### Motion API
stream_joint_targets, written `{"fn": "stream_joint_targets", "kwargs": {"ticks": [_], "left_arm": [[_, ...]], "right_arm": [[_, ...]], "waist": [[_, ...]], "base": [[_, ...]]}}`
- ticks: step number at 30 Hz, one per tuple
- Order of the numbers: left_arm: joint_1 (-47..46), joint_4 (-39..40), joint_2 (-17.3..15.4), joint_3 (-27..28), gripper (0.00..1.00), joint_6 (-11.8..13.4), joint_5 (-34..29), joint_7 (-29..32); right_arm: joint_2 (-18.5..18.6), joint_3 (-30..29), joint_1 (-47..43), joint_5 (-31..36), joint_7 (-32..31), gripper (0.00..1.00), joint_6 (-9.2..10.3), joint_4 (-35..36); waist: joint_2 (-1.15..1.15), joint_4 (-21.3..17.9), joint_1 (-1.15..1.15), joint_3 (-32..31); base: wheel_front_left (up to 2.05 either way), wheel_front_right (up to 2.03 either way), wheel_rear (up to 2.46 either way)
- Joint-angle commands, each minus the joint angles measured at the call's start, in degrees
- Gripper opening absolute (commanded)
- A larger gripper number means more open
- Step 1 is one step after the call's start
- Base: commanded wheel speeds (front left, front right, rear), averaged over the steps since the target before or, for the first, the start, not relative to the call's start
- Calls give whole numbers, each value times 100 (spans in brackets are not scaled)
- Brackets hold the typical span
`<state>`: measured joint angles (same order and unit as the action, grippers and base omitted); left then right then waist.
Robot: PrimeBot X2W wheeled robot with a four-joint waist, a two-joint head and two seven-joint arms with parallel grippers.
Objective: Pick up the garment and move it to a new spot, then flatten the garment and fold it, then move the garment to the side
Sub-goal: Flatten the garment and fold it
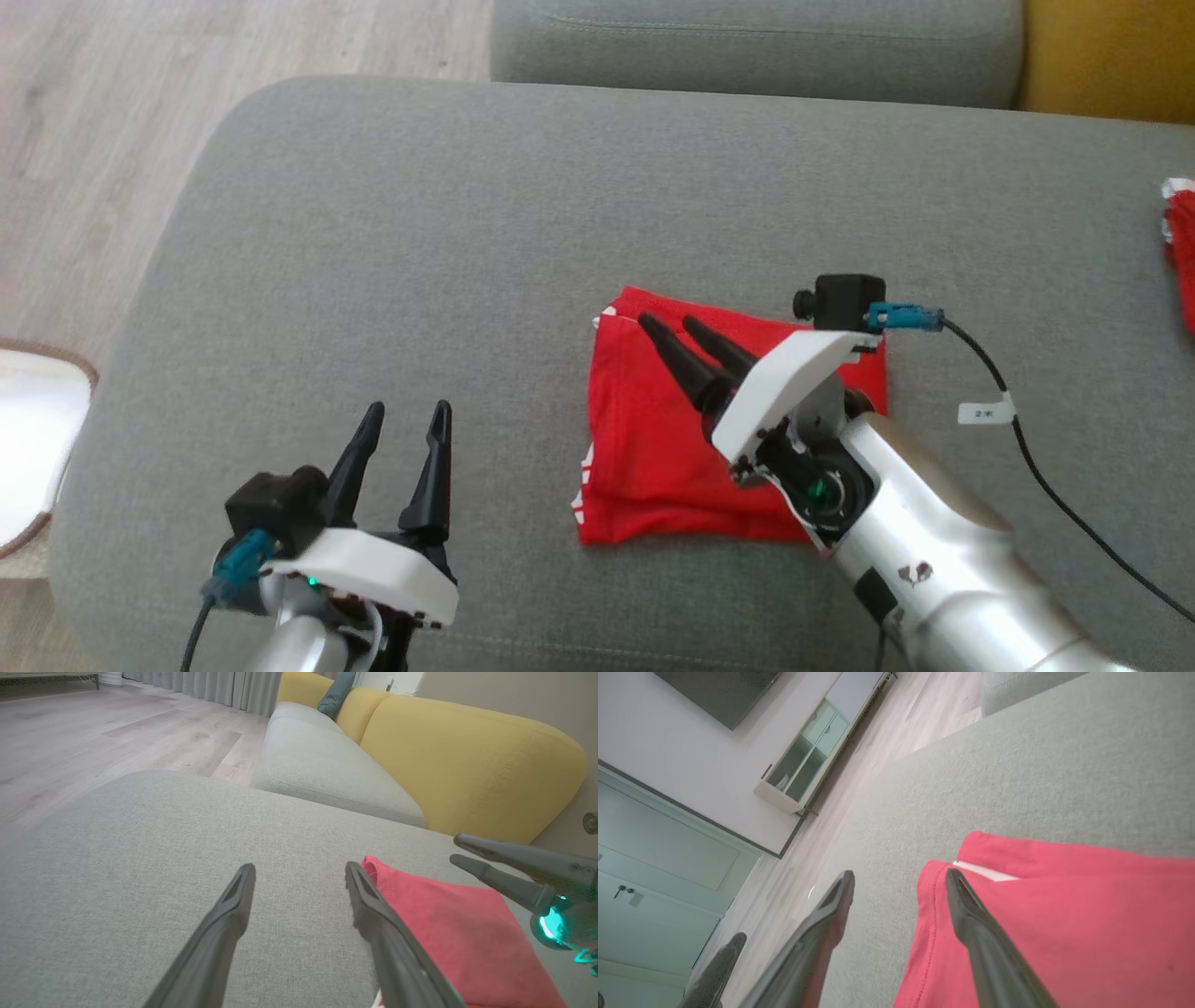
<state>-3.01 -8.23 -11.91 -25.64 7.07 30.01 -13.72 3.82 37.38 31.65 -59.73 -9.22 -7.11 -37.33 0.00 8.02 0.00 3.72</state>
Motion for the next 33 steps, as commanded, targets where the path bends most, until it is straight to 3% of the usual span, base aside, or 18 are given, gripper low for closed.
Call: {"fn": "stream_joint_targets", "kwargs": {"ticks": [1,5,11,18,23,28,33], "left_arm": [[-216,170,-29,147,100,12,45,-68],[-215,167,-37,135,100,26,42,-70],[-238,167,-41,152,100,73,37,-74],[-341,147,-44,218,100,164,-10,-86],[-259,162,-59,312,100,242,-116,-110],[-76,206,-49,440,100,332,-234,-123],[122,341,-8,585,100,379,-418,-126]], "right_arm": [[-94,93,293,-85,155,100,-37,155],[-94,55,445,-29,623,100,-37,21],[-94,-210,588,702,1385,100,-37,-346],[-55,-929,398,1909,2248,100,-37,-686],[-21,-1999,-288,3152,2414,100,-37,-239],[-41,-3030,-1242,4364,2420,100,-37,783],[-87,-3632,-2102,5041,2388,100,-37,1681]], "waist": [[0,-57,0,-10],[0,-183,0,-27],[0,-369,0,-53],[0,-583,0,-127],[0,-671,0,-185],[0,-674,0,-214],[0,-645,0,-225]], "base": [[0,0,0],[0,0,0],[0,0,0],[0,0,0],[0,0,0],[0,0,0],[0,0,0]]}}
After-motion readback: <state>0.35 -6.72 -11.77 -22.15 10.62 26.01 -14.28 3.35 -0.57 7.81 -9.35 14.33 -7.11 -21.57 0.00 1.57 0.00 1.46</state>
